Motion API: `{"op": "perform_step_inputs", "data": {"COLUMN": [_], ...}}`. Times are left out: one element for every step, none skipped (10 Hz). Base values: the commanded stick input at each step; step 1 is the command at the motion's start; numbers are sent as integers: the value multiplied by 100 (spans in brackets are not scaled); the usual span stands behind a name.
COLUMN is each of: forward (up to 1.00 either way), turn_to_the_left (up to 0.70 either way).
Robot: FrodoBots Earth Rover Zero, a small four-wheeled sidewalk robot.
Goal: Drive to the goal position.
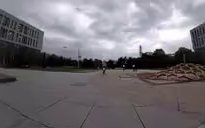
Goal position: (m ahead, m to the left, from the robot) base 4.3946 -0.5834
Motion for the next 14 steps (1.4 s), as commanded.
{"op": "perform_step_inputs", "data": {"forward": [70, 70, 70, 70, 70, 70, 70, 70, 70, 70, 70, 70, 70, 70], "turn_to_the_left": [0, 0, 0, 0, 0, 0, 0, 0, 0, -9, -35, -35, -31, -14]}}
